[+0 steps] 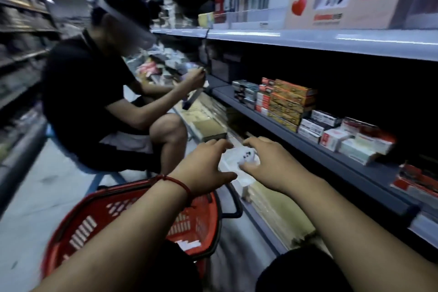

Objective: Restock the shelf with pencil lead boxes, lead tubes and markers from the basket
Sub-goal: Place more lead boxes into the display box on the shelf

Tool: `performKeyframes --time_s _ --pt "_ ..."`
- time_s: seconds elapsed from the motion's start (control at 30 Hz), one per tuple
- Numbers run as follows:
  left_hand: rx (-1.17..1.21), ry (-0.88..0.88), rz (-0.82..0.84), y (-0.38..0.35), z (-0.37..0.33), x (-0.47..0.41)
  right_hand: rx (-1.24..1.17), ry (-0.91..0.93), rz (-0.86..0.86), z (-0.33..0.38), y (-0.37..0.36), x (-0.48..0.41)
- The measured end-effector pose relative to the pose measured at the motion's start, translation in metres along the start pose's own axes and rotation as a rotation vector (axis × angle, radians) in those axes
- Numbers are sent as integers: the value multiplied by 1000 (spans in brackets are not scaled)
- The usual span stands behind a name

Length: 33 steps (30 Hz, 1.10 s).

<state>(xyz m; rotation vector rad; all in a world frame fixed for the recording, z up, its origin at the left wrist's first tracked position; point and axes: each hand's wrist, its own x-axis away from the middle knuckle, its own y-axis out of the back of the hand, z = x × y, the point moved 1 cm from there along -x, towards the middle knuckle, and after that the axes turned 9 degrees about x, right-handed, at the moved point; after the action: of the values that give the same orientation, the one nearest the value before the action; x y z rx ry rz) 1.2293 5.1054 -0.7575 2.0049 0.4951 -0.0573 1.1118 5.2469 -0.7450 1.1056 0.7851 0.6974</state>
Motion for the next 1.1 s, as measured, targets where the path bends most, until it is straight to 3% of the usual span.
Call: performKeyframes --time_s 0.2,0.43,0.67,0.93,1.1 --pt "-89 157 -28 24 56 50 -25 175 151 56 -53 -24" --pt "-87 300 88 19 141 97 -24 257 292 112 -148 -39" --pt "-136 480 419 -21 277 117 3 245 568 151 -270 -74" --pt "-138 619 870 -107 402 132 133 397 966 190 -415 -120" --pt "-159 731 1226 -159 456 161 149 479 1104 210 -508 -133"
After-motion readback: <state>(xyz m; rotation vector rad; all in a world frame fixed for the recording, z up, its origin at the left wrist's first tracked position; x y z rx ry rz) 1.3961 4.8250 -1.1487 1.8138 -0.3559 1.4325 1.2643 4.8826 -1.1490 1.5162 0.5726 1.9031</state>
